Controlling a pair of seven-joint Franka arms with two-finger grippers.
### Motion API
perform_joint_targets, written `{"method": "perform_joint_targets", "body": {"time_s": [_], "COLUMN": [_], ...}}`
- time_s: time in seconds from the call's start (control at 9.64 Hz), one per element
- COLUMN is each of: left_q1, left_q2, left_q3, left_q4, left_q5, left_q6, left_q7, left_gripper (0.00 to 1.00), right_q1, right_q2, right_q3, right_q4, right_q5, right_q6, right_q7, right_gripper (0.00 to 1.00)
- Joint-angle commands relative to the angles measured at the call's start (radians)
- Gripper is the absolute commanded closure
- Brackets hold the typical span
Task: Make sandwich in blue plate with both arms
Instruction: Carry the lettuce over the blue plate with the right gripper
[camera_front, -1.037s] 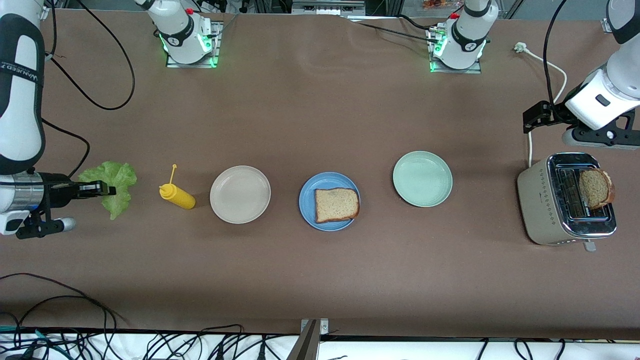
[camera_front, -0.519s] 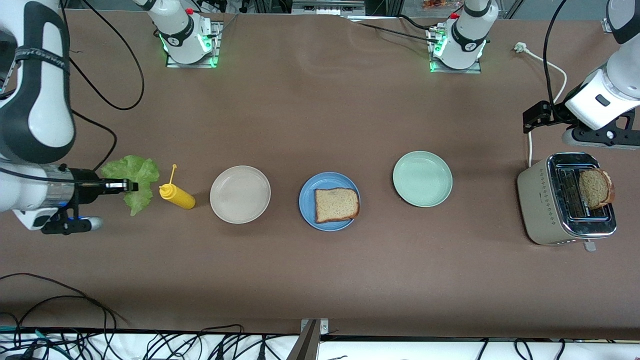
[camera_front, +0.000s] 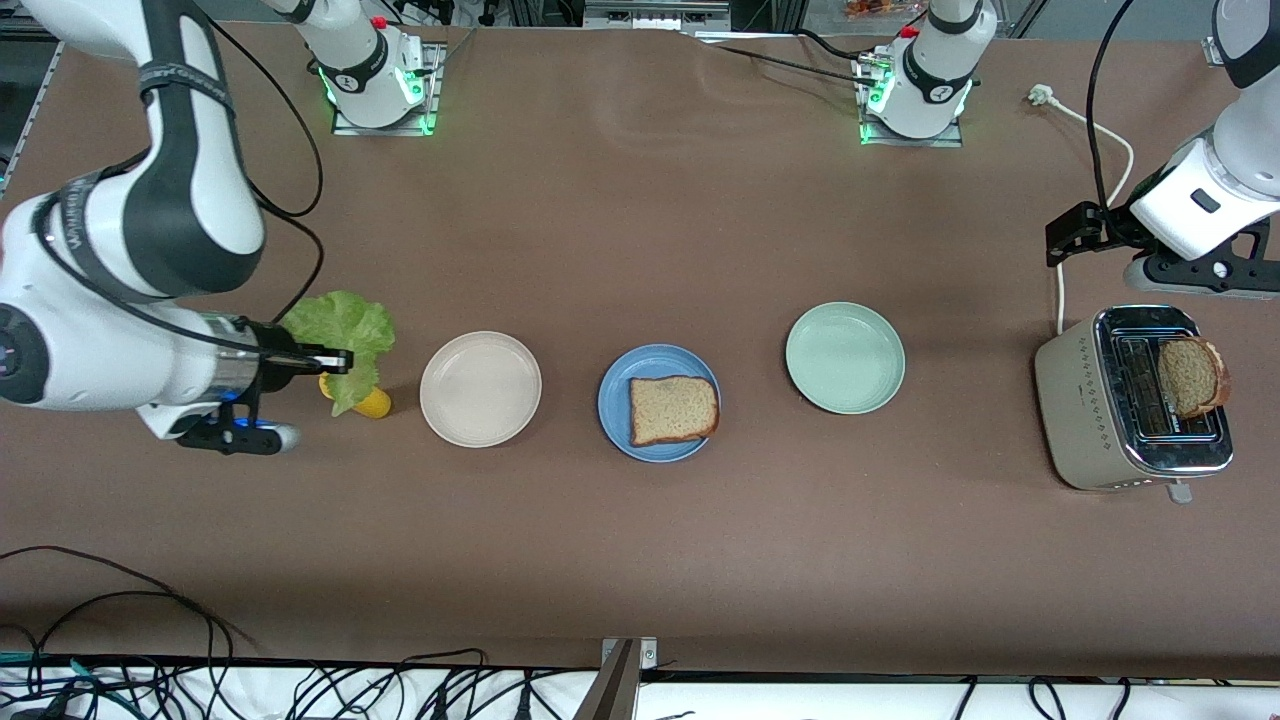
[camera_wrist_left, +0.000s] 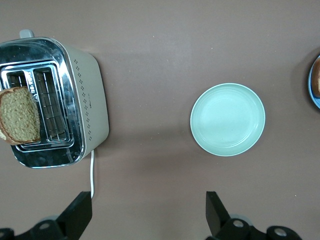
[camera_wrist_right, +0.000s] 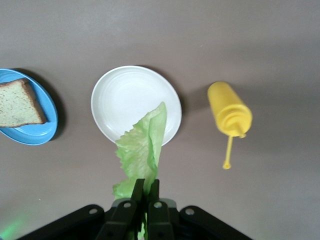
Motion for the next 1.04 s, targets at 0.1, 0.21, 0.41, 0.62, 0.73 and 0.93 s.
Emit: {"method": "perform_joint_targets", "body": {"time_s": [0.1,0.21,0.41,0.62,0.73,0.93], "left_q1": [0.012,0.012,0.015,0.015,0.015,0.015], "left_q2": [-0.018,-0.018,-0.018,-0.017,-0.017,-0.015], "left_q3": [-0.007,-0.005,-0.005,-0.005,-0.005,-0.005], "left_q4": [-0.015,-0.015,-0.013,-0.013,-0.012,-0.01], "left_q5": [0.006,0.006,0.006,0.006,0.006,0.006], "left_q6": [0.006,0.006,0.006,0.006,0.006,0.007], "left_q7": [0.029,0.029,0.029,0.029,0.029,0.029], "left_gripper": [0.0,0.0,0.0,0.0,0.0,0.0], "right_q1": [0.115,0.15,0.215,0.276,0.311,0.388], "right_q2": [-0.009,-0.009,-0.009,-0.001,0.003,0.022], "right_q3": [-0.006,-0.005,-0.003,-0.003,-0.003,-0.005], "right_q4": [0.01,0.01,0.01,0.01,0.008,0.008], "right_q5": [-0.003,-0.002,-0.002,-0.002,-0.002,-0.003], "right_q6": [0.021,0.039,0.079,0.133,0.169,0.249], "right_q7": [0.225,0.289,0.403,0.506,0.565,0.708], "right_gripper": [1.0,1.0,1.0,1.0,1.0,1.0]}}
